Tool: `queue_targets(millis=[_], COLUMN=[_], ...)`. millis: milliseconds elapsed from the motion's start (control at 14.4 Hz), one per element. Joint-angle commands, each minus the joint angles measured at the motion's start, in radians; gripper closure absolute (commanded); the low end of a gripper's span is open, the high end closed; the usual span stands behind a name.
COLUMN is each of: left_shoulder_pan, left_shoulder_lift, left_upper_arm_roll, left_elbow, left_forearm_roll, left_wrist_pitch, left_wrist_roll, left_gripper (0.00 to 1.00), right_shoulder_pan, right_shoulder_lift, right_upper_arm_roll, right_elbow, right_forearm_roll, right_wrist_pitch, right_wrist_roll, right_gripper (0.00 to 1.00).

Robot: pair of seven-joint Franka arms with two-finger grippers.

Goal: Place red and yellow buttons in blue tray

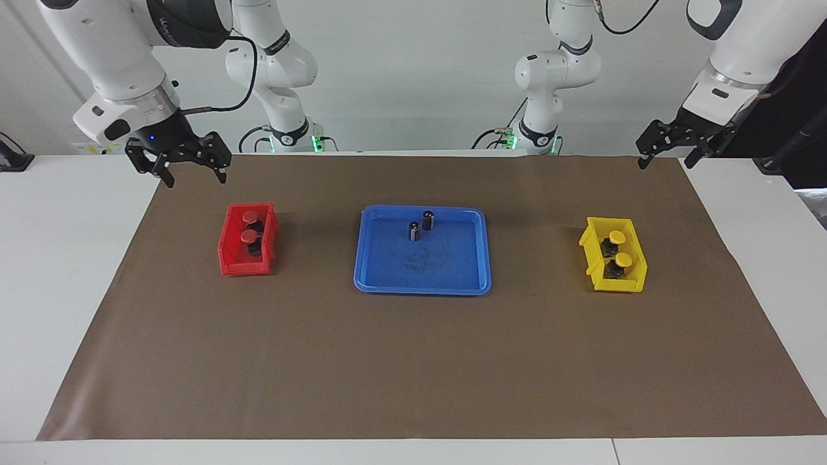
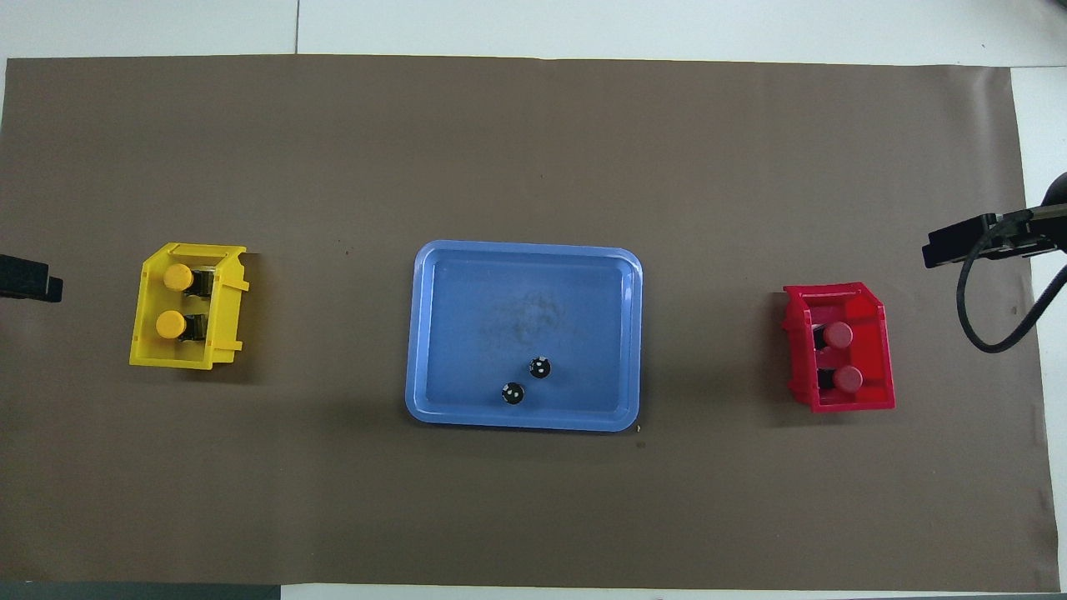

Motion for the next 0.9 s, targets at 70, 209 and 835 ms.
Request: queue_targets(millis=[70, 209, 835], left_shoulder_pan=[-0.001, -0.014, -0.003], left_shoulder_lift=[-0.011, -0.009, -0.038], left_upper_arm_roll=[-0.011, -0.011, -0.009], left_elbow=[-0.036, -0.039, -0.092], left_forearm_roll=[-0.005, -0.005, -0.005], left_wrist_pitch=[0.018, 0.024, 0.02], left_wrist_roll=[0.02, 0.018, 0.014], left_gripper=[0.0, 0.0, 0.0], right_shoulder_pan=[-0.003, -0.003, -0.002], right_shoulder_lift=[-0.001, -0.001, -0.003], right_upper_arm_roll=[0.007, 0.007, 0.007], right_elbow=[-0.002, -0.002, -0.007], right_forearm_roll=[-0.008, -0.008, -0.003], right_wrist_pitch=[0.002, 0.002, -0.008], right_wrist_roll=[0.017, 0.016, 0.011], right_gripper=[0.0, 0.0, 0.0])
